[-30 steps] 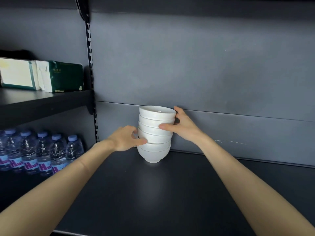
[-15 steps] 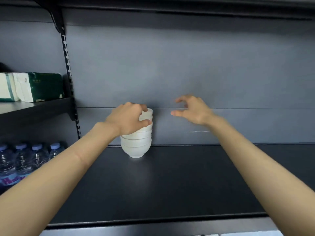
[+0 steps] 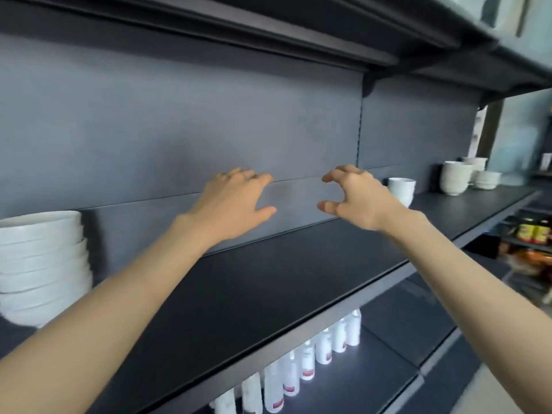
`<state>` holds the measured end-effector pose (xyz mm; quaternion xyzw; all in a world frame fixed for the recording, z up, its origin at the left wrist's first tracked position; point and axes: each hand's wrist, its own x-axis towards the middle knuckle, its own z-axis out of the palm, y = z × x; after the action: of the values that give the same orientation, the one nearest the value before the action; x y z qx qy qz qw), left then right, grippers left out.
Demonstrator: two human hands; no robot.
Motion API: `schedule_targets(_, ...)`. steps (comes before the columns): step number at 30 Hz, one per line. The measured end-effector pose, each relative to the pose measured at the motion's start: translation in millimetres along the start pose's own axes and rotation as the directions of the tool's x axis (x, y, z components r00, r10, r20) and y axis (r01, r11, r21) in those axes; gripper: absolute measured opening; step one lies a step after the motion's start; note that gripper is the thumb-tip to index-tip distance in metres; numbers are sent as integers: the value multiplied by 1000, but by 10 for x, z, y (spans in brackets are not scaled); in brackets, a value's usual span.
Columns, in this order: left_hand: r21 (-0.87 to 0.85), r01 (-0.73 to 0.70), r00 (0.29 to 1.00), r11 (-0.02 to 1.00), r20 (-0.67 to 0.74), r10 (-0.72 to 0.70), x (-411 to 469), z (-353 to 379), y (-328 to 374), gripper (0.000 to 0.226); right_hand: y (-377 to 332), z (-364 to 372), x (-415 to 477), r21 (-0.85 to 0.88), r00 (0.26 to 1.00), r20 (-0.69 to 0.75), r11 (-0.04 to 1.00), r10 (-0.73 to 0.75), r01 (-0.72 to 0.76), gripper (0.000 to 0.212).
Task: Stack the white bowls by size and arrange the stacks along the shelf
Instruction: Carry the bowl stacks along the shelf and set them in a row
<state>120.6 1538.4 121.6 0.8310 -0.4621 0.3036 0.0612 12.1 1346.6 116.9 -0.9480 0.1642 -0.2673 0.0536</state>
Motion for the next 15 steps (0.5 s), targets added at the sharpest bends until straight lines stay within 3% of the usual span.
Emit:
schedule_targets(5,-79,-134,990,988,-52,130,604,313,912,55,1079,-322,-305,-86,990,-38,987,134,-137,58)
schedule_targets(15,-203,-240,970,949,-73,230,1779,899,2865,53,3152,-898,-645,-199,957,-59,936,283,-289,57)
